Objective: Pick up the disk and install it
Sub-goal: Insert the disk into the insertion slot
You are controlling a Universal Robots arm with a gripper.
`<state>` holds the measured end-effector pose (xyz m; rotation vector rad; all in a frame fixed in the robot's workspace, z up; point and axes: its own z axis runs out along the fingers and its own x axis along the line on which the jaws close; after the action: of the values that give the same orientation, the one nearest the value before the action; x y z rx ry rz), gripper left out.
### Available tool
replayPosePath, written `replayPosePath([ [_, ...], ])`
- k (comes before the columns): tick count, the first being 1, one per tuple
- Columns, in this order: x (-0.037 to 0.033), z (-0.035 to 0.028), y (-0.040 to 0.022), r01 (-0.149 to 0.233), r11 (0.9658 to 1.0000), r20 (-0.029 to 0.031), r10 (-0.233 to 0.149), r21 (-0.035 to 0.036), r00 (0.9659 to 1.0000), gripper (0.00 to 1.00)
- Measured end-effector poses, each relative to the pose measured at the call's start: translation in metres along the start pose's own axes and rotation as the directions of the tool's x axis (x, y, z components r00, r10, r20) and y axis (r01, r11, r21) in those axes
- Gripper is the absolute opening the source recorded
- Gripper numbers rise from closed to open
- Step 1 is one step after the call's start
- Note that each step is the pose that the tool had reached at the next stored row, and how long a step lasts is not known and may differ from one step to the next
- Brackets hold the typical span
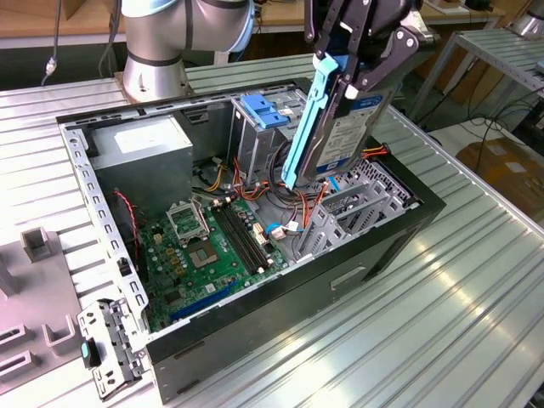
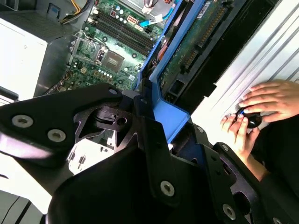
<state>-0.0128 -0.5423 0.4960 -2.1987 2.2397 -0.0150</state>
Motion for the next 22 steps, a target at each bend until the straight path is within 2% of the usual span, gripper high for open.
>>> replayPosePath([
  [1, 0.001, 0.0025, -0.0063, 0.0, 1.0, -0.0002, 0.0, 0.0009, 1.0, 0.37],
  [3, 0.001, 0.0043, -0.0108, 0.0, 1.0, 0.0, 0.0, 0.0042, 1.0, 0.37],
  [5, 0.001, 0.0069, -0.0172, 0.0, 0.9999, -0.0001, 0.0, 0.0128, 1.0, 0.37],
  [8, 0.001, 0.011, -0.0218, -0.007, 0.9998, 0.0, 0.007, 0.0192, 1.0, 0.37],
  [9, 0.0009, 0.0135, -0.03, -0.008, 0.9995, 0.0004, 0.008, 0.0321, 1.0, 0.37],
  [10, 0.0008, 0.0143, -0.0322, -0.008, 0.9991, 0.0005, 0.008, 0.0414, 1.0, 0.37],
  [11, 0.0008, 0.015, -0.0332, -0.008, 0.999, 0.0007, 0.008, 0.0441, 1.0, 0.37],
  [14, 0.002, 0.0184, -0.0377, -0.008, 0.999, 0.0007, 0.008, 0.0441, 1.0, 0.37],
  [15, 0.0038, 0.0223, -0.0433, -0.007, 0.9991, 0.0004, 0.007, 0.0422, 1.0, 0.37],
  [17, 0.0061, 0.0274, -0.0473, 0.003, 0.9994, -0.0005, -0.003, 0.0333, 1.0, 0.37],
  [19, 0.01, 0.0294, -0.0496, 0.005, 0.9995, -0.0006, -0.005, 0.0326, 1.0, 0.37],
  [20, 0.0109, 0.0323, -0.0516, 0.001, 0.9995, -0.0006, -0.001, 0.0326, 1.0, 0.37],
  [22, 0.0109, 0.0341, -0.0539, -0.004, 0.9995, -0.0005, 0.004, 0.0326, 1.0, 0.37],
])
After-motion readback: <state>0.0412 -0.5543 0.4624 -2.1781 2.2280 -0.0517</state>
